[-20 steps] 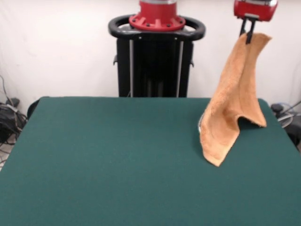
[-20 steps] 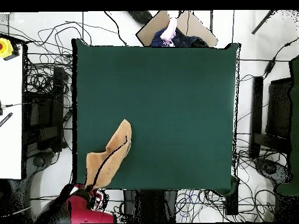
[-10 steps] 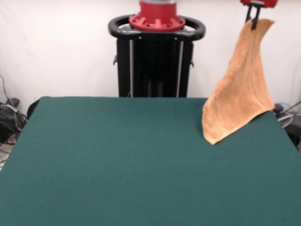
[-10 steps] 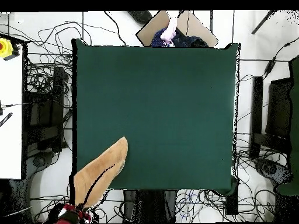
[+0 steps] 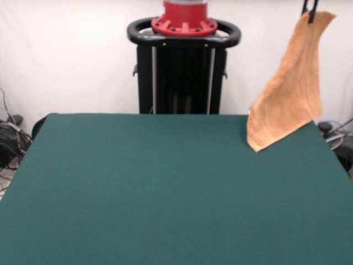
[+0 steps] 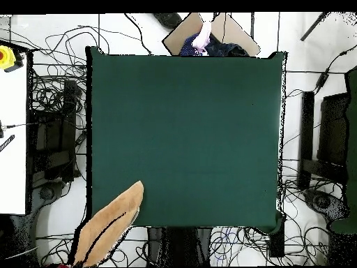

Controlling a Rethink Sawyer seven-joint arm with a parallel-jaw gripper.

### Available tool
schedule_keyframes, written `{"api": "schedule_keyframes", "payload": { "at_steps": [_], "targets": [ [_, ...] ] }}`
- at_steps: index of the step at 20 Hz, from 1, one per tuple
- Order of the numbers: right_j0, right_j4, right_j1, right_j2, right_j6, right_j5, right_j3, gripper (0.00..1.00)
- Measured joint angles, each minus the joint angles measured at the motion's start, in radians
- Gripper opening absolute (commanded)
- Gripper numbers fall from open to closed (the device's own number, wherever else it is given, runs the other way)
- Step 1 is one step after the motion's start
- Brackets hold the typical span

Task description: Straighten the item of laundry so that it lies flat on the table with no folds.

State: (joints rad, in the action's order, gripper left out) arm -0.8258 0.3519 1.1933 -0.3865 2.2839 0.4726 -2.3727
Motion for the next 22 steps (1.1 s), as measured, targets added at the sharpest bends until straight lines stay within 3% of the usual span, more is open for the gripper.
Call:
{"api": "schedule_keyframes", "payload": {
  "at_steps": [22],
  "targets": [
    [-0.203,0.000,0.080,0.002,0.131,0.073,-0.003,0.00]
  ]
}}
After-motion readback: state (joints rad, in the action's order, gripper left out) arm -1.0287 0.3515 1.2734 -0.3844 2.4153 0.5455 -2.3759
